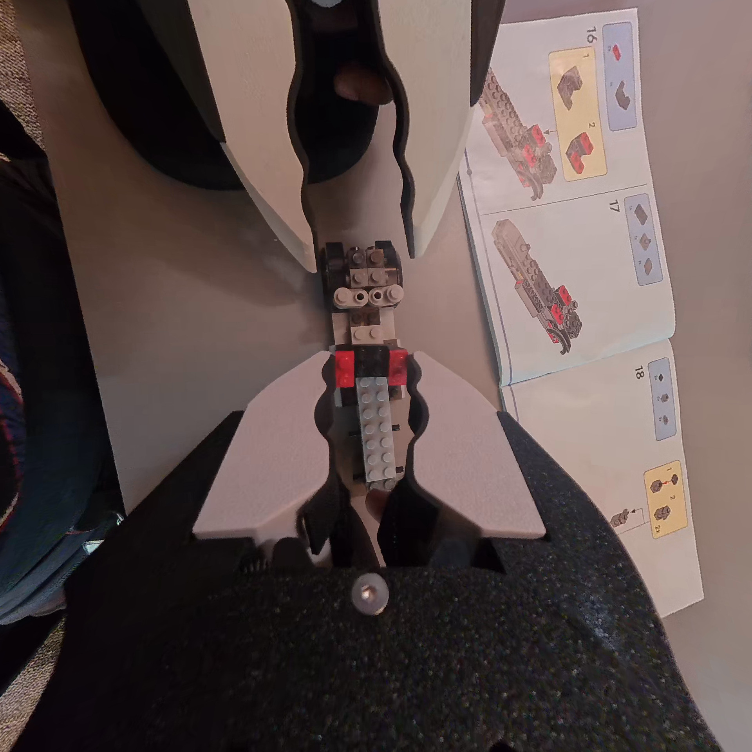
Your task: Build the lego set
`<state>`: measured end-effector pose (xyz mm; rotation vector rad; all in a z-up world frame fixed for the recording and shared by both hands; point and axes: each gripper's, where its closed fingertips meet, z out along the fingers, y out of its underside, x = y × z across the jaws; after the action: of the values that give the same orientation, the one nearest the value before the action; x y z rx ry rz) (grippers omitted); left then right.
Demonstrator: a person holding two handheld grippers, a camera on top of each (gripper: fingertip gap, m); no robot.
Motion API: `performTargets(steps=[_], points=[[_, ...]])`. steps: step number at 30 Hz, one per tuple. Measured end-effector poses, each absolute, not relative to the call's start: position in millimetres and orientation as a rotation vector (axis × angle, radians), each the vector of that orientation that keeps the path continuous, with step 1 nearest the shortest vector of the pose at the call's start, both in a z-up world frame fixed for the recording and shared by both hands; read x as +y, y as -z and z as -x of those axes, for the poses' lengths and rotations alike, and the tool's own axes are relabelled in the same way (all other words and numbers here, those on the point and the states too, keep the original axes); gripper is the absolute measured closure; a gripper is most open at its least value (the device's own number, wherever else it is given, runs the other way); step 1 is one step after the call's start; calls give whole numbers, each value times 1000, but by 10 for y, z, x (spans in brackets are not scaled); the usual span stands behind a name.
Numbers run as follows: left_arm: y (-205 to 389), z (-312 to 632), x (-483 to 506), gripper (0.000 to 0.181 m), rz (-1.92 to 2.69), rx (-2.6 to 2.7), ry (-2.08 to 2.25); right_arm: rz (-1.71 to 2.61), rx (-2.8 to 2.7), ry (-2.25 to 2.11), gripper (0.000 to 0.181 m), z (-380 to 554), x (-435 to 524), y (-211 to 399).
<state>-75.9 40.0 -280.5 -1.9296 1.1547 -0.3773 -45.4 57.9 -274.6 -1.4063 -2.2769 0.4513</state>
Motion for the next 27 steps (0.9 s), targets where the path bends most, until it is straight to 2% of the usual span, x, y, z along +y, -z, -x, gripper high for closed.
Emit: performTargets(steps=[16,19,27], points=[[2794,762,401,145,1931,1141,403,1453,-2360,-438,148,545,528,2743],[2773,767,400,155,1940,1113,459,1520,-2388,-428,148,532,541,2794],[2791,771,400,159,1987,1084,543,1536,-2454,-453,148,573,511,2807]])
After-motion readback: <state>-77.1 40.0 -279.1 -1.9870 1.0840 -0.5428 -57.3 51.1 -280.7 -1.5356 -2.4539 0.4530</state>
